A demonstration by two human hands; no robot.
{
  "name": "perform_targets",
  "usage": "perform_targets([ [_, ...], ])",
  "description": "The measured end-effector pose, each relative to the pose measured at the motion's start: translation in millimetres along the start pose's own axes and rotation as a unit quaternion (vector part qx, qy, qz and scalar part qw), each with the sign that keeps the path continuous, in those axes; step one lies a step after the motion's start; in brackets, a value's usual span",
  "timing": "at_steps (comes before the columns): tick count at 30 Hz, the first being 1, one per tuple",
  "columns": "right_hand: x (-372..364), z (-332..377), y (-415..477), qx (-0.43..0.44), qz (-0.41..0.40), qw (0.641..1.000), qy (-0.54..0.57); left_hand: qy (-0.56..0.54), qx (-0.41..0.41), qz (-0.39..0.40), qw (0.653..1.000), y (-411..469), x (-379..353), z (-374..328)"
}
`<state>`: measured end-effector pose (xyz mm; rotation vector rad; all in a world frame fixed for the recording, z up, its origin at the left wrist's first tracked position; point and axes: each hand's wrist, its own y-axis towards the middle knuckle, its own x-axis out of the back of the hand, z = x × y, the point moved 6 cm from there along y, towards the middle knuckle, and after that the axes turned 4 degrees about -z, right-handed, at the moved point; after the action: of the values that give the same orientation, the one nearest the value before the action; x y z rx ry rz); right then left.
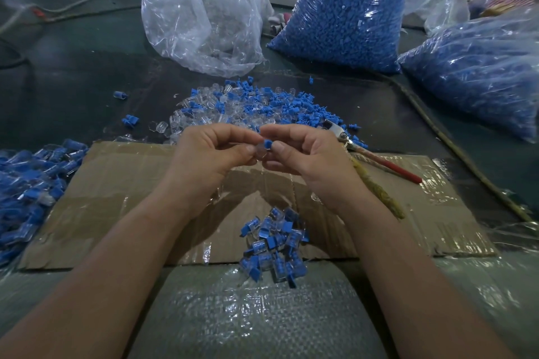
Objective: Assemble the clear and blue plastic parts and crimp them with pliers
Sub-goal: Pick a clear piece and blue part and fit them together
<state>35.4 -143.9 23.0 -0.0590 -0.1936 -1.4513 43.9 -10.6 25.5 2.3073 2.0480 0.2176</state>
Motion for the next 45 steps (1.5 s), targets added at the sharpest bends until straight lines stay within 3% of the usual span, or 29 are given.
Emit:
perform_targets([
  [7, 1.3, 1.0, -0.8, 0.001, 0.021, 0.999, 0.031, -0.039, 0.023, 0.013, 0.999, 2.9, -0.1, 7.1],
  [14, 4.0, -1.7, 1.2, -0.005, -0.02, 0.998, 0.056, -0.152, 0.073, 0.026, 0.985, 5.9, -1.9, 13.0],
  [25, 3.3, -0.6, -0.3, -0.004, -0.041, 0.998, 0.04, -0.086, 0.059, -0.016, 0.994, 3.9, 1.8, 15.8],
  [38, 0.8, -0.3, -2.8, 0.004, -0.034, 0.998, 0.047, -0.059, 0.047, 0.004, 0.997, 2.9, -2.0, 13.1],
  [45, -2.5, 8.1, -4.6, 0.078, -0.017, 0.997, -0.025, -0.085, 0.068, 0.005, 0.994, 5.4, 1.9, 16.3],
])
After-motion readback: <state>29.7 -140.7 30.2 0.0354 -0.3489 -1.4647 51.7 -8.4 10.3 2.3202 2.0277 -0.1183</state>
